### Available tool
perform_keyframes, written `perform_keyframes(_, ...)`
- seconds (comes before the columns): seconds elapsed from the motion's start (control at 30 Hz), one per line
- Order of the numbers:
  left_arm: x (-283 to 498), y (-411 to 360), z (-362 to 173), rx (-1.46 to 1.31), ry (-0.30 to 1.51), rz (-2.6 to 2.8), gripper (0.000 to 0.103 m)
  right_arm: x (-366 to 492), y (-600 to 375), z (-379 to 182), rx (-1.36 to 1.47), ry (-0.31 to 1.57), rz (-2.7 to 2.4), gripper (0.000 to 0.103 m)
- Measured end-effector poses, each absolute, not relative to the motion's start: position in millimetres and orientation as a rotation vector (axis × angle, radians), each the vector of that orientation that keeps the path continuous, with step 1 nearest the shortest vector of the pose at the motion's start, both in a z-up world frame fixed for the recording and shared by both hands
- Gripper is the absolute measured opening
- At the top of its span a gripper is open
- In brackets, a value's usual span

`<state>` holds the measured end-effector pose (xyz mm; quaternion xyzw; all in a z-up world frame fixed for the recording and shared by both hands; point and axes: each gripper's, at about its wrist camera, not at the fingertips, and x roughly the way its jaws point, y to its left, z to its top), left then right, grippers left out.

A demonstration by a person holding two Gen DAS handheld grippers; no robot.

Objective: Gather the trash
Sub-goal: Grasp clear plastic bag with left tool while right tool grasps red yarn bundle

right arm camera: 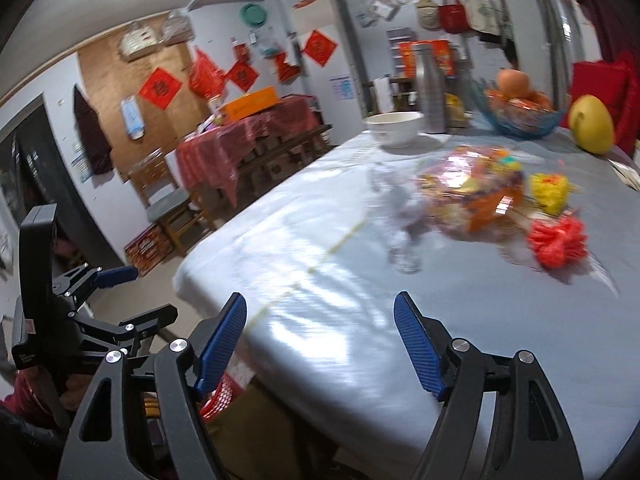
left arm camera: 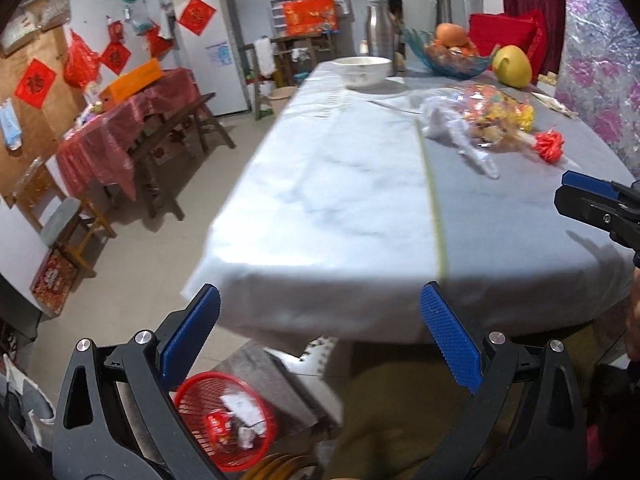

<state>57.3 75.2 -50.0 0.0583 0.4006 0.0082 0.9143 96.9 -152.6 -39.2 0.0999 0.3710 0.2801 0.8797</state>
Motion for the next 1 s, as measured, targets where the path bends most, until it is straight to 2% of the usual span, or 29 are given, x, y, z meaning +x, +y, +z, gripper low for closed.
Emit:
perform_keyframes(0.37,124,23,-66,0.069,0.893,-0.113,0.096,127,-235,-81,0.327,0.824,0.41,0.075)
perform_keyframes(0.63,196,-18,-61,0.038,0.892,-0.187,0.096,128,-259,-82,0.356,0.801,0.364,0.075)
perform_keyframes(1.0,270,-21,-80,-0.077,0.952,-0.144,0.095,142,-278,-87,0.381,0.805,0.312,0.075)
